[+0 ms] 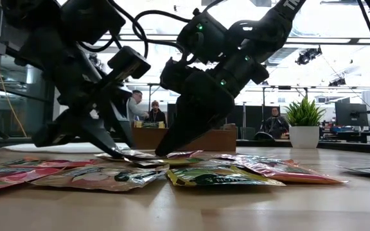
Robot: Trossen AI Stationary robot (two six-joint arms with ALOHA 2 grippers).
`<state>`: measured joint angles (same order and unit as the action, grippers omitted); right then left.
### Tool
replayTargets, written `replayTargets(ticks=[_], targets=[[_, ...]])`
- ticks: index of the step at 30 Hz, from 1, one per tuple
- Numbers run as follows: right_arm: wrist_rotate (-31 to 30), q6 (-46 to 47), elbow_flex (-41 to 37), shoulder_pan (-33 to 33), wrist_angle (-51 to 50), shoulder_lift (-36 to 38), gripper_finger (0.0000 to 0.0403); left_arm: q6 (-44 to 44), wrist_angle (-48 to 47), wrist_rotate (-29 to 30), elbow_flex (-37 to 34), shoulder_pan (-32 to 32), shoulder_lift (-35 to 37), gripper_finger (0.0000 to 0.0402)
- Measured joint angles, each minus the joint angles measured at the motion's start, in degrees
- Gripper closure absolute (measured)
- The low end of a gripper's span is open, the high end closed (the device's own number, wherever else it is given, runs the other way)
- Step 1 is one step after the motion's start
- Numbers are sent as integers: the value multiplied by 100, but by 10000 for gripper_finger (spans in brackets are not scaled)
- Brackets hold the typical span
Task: Pick & Place Tea
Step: Put the brown tea bag into the middle compartment of the wooden organizer
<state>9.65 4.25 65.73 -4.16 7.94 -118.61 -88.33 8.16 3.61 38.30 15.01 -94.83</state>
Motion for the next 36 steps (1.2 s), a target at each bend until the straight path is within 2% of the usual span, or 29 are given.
replayTargets(ticks=[3, 8, 14, 21, 27, 36], targets=[[2, 0, 0, 0, 0, 0, 238, 15, -41, 108, -2, -1, -4, 314], [13, 78, 0, 0, 2, 0, 238, 174, -87, 147, -12, -1, -13, 391], [224, 325, -2, 3, -110, 76, 238, 277, -80, 166, -15, -1, -13, 398], [292, 333, -7, -7, -513, 621, 238, 462, -94, 309, -16, -3, 10, 400], [273, 324, -5, -2, -773, 1051, 238, 721, -460, 550, -35, -7, 364, 401], [280, 333, -2, 2, -1628, 1618, 238, 1374, -1095, 647, -28, -5, 1387, 401]])
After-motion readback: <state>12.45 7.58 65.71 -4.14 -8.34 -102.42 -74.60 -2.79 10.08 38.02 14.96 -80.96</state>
